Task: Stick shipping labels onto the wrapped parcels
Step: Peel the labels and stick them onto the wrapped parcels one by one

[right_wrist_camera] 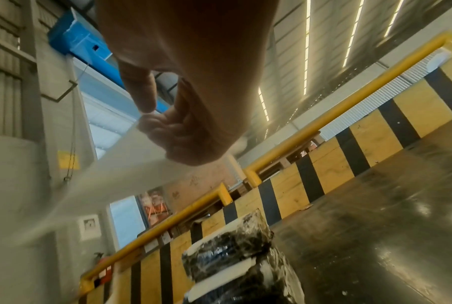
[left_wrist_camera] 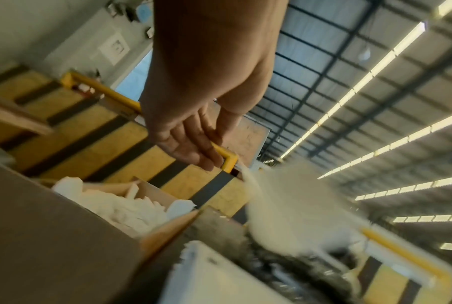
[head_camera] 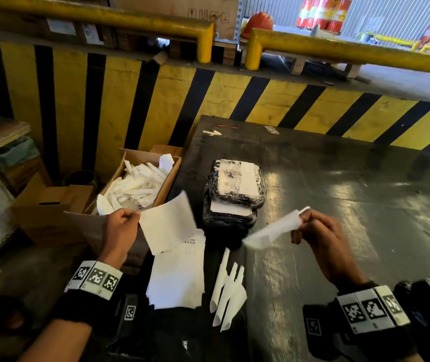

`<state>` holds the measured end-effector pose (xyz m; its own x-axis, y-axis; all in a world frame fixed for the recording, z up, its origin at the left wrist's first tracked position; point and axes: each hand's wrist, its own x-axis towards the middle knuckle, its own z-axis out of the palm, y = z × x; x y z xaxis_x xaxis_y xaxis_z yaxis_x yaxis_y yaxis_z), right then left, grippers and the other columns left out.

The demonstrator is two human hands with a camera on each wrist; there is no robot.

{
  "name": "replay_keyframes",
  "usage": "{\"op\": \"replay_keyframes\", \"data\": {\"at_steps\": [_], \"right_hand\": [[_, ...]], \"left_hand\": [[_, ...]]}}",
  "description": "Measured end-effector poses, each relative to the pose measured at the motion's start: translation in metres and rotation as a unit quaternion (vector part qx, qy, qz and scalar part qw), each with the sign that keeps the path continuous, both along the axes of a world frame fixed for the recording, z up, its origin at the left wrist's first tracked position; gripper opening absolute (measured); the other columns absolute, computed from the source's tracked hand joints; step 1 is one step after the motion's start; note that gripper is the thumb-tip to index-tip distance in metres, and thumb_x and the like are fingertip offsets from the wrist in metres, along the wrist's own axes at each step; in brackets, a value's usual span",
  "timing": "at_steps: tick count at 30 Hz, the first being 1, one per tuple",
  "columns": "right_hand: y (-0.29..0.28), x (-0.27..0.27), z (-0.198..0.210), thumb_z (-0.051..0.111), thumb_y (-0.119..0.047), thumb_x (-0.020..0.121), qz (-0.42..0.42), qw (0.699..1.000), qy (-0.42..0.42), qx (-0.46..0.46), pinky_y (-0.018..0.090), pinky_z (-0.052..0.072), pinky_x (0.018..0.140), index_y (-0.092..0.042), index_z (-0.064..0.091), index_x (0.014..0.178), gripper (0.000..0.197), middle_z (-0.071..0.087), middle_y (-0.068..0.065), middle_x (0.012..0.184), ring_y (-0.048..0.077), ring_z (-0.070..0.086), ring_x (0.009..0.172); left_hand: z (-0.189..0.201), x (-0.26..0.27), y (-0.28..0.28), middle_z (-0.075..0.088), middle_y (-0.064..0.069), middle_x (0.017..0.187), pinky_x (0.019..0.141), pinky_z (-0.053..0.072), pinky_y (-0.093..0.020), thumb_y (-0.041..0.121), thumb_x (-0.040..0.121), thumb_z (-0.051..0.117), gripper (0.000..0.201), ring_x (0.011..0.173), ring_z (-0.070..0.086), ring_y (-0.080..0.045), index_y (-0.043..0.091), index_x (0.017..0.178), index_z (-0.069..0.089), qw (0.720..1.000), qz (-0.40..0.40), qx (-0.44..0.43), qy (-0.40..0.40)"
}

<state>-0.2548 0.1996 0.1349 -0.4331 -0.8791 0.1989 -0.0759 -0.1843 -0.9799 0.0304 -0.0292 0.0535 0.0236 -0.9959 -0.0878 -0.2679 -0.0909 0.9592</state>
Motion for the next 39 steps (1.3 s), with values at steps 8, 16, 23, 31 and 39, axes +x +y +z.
{"op": "replay_keyframes", "data": {"at_steps": [8, 16, 23, 31, 39], "right_hand": [[-0.028, 0.032, -0.083, 0.052, -0.005, 0.09, 0.153, 0.916, 0.22, 0.299, 0.021, 0.048, 0.058, -0.008, 0.063, 0.077, 0.018, 0.059, -0.001, 0.065, 0.009, 0.055, 0.059], [-0.033, 0.04, -0.132, 0.064, -0.021, 0.085, 0.174, 0.834, 0.358, 0.382, 0.008, 0.039, 0.05, -0.017, 0.059, 0.063, 0.023, 0.055, -0.01, 0.06, 0.001, 0.053, 0.055], [-0.038, 0.041, -0.063, 0.053, -0.044, 0.086, -0.001, 0.977, 0.108, 0.186, 0.023, 0.046, 0.053, -0.009, 0.061, 0.063, 0.043, 0.056, 0.003, 0.056, 0.012, 0.053, 0.052], [-0.073, 0.023, 0.007, 0.066, -0.025, 0.084, -0.024, 0.991, -0.042, 0.127, 0.028, 0.05, 0.06, 0.006, 0.065, 0.083, 0.03, 0.06, 0.008, 0.066, 0.018, 0.055, 0.06], [-0.079, -0.006, 0.033, 0.057, -0.001, 0.087, -0.062, 0.997, -0.026, 0.034, 0.031, 0.055, 0.069, -0.002, 0.067, 0.087, 0.01, 0.073, 0.013, 0.093, 0.021, 0.068, 0.079]], "left_hand": [[0.032, -0.03, 0.059, 0.067, -0.005, 0.075, 0.065, 0.049, -0.021, 0.017, 0.089, 0.062, 0.01, 0.068, 0.061, -0.007, 0.016, 0.079, 0.063, 0.986, -0.125, -0.069, 0.087], [0.038, -0.041, 0.082, 0.071, -0.009, 0.079, 0.062, 0.052, -0.016, 0.02, 0.088, 0.063, 0.011, 0.073, 0.066, -0.016, 0.01, 0.085, 0.065, 0.98, -0.148, -0.074, 0.112], [0.06, -0.069, 0.089, 0.07, 0.005, 0.073, 0.064, 0.052, -0.016, 0.016, 0.086, 0.064, 0.007, 0.066, 0.064, -0.005, 0.014, 0.081, 0.067, 0.964, -0.188, -0.131, 0.133], [0.085, -0.118, 0.094, 0.066, 0.008, 0.075, 0.066, 0.046, -0.018, 0.037, 0.077, 0.066, 0.011, 0.07, 0.06, -0.004, 0.026, 0.077, 0.068, 0.905, -0.354, -0.198, 0.126], [0.099, -0.119, 0.076, 0.064, 0.006, 0.107, 0.087, 0.049, -0.015, 0.04, 0.079, 0.064, 0.022, 0.107, 0.059, -0.012, 0.026, 0.094, 0.069, 0.908, -0.298, -0.272, 0.113]]}}
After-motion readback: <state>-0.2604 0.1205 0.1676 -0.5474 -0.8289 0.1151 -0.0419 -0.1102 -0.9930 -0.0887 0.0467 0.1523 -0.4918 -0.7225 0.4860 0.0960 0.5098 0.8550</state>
